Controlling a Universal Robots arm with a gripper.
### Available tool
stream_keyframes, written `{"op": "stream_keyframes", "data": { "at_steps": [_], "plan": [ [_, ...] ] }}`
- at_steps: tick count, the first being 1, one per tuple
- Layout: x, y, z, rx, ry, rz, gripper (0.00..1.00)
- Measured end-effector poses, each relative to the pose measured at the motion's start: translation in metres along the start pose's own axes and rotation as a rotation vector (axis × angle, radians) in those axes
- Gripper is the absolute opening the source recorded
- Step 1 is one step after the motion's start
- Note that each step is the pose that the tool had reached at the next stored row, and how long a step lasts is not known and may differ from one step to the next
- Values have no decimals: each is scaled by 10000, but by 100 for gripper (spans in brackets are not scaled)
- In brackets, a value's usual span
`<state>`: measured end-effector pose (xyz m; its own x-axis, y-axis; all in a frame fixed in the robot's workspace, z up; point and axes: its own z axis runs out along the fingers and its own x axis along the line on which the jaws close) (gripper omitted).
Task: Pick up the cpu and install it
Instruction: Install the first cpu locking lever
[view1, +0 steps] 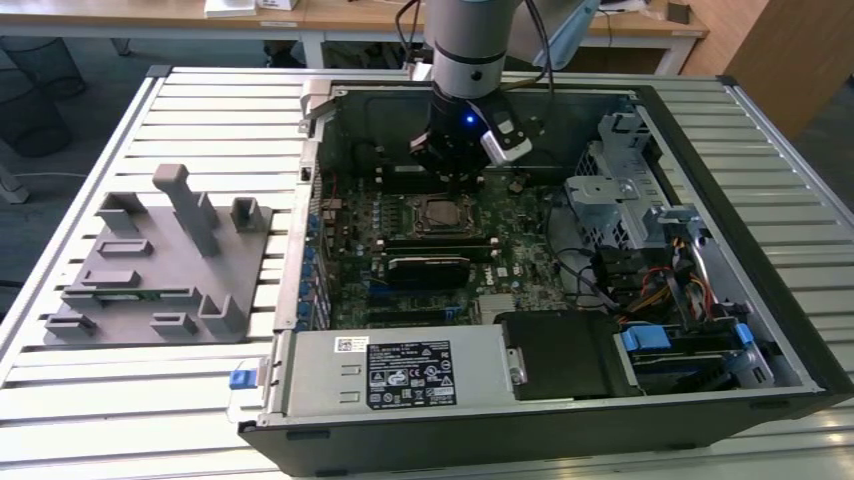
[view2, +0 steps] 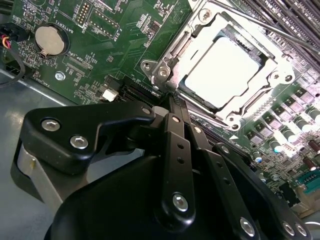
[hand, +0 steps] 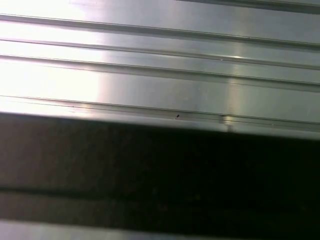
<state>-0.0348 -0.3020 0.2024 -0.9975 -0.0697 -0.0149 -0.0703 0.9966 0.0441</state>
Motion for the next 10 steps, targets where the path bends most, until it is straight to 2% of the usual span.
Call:
{"op": "stream_keyframes", "data": {
  "at_steps": [7, 10],
  "plan": [
    [0, -3, 6, 39, 3, -2, 11],
    [1, -4, 17, 122, 11, -1, 11]
  ]
}}
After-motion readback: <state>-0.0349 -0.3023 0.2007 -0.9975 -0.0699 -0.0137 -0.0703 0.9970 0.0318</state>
